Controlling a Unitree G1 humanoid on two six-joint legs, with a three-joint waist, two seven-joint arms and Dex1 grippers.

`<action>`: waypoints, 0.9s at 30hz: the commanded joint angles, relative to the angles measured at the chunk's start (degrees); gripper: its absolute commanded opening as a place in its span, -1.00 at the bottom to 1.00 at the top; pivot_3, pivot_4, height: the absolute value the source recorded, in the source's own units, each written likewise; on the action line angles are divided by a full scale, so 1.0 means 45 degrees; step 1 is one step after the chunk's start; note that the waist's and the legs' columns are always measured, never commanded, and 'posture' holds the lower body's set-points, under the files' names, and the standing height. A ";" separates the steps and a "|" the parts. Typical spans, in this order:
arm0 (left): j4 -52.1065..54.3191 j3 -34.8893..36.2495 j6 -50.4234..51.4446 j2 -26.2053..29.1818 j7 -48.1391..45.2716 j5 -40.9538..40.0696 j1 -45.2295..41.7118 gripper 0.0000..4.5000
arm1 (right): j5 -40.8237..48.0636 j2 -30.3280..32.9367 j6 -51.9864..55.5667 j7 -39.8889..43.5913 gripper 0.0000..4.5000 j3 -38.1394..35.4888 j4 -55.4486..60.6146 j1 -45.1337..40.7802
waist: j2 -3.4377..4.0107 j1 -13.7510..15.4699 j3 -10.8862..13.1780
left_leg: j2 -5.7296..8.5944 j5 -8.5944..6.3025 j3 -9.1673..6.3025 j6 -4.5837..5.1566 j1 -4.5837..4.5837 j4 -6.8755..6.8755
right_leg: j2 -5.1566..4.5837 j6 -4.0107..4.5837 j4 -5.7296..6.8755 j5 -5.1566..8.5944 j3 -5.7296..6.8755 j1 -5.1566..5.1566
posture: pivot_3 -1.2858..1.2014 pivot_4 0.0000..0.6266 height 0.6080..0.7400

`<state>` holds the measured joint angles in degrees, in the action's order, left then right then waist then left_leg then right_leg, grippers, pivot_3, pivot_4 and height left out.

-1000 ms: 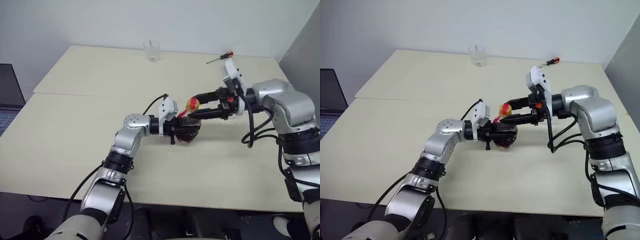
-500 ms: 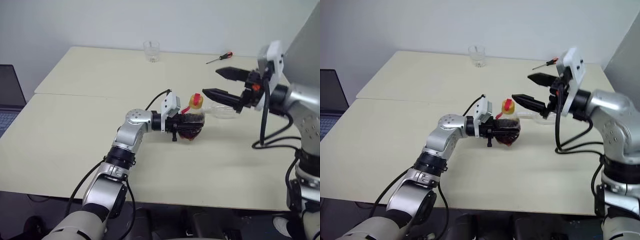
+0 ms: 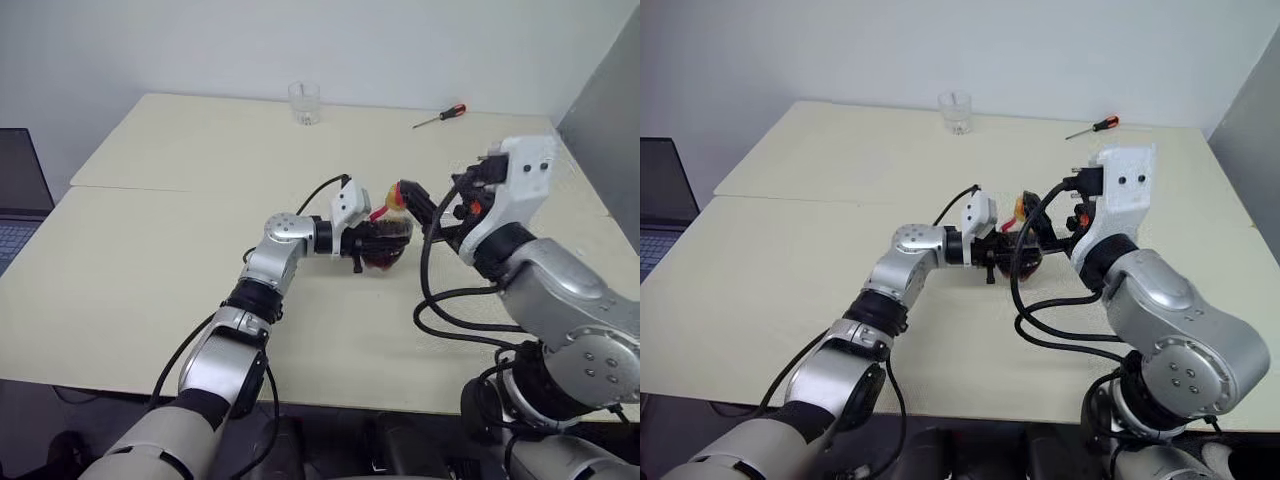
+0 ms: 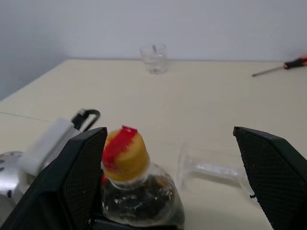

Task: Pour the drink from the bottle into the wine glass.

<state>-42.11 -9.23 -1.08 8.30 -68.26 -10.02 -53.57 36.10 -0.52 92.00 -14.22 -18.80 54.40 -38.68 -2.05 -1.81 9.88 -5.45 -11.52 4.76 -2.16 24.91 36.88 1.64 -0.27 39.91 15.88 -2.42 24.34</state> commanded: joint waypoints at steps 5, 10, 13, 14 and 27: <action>-0.0902 0.0157 -0.0975 -0.0357 -0.0302 0.0043 -0.0905 -0.62 | -0.0223 -0.1666 0.0111 -0.2076 1.00 0.0677 0.1245 -0.0178 | 0.0000 -0.0016 0.0000 | -0.0003 -0.0001 -0.0010 0.0001 0.0005 -0.0016 | 0.0005 0.0007 0.0002 0.0013 0.0012 0.0007 | 0.03 -0.52 1.00; -0.1410 0.0206 -0.1240 -0.0435 -0.0352 0.0145 -0.1147 -0.62 | -0.0272 -0.2094 0.0111 -0.2445 1.00 0.0981 0.1245 -0.0020 | 0.0000 -0.0023 0.0000 | -0.0003 -0.0001 -0.0012 0.0002 0.0003 -0.0012 | 0.0005 0.0005 0.0008 0.0013 0.0017 0.0005 | 0.03 -0.52 1.00; -0.1396 0.0183 -0.1318 -0.0443 -0.0379 0.0198 -0.1098 -0.62 | -0.0454 -0.1969 0.0111 -0.2405 1.00 0.0946 0.1225 0.0222 | 0.0000 -0.0026 0.0000 | -0.0005 -0.0001 -0.0019 0.0002 0.0002 -0.0013 | 0.0005 0.0005 0.0011 0.0013 0.0023 0.0005 | 0.03 -0.52 1.00; -0.1375 0.0178 -0.1328 -0.0438 -0.0383 0.0205 -0.1074 -0.62 | -0.0472 -0.1960 0.0111 -0.2372 0.92 0.0934 0.1208 0.0281 | 0.0000 -0.0026 0.0000 | -0.0005 -0.0001 -0.0019 0.0002 0.0003 -0.0013 | 0.0005 0.0005 0.0011 0.0013 0.0023 0.0005 | 0.03 -0.52 1.00; -0.1255 0.0343 -0.1313 -0.0365 -0.0164 0.0304 -0.0942 -0.62 | -0.0519 -0.2055 0.0111 -0.1788 -0.97 0.0790 0.0723 0.0288 | 0.0000 -0.0041 0.0000 | -0.0005 -0.0001 -0.0021 0.0002 0.0003 -0.0015 | 0.0007 0.0004 0.0007 0.0014 0.0023 0.0005 | 0.03 -0.52 1.00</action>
<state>-49.89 -9.22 -5.63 7.06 -69.22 -7.53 -56.48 34.51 -7.46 91.91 -22.44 -14.57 54.47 -37.50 -2.05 -2.00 9.88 -5.47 -11.52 4.67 -2.16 24.93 36.81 1.67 -0.25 39.94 15.94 -2.32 24.36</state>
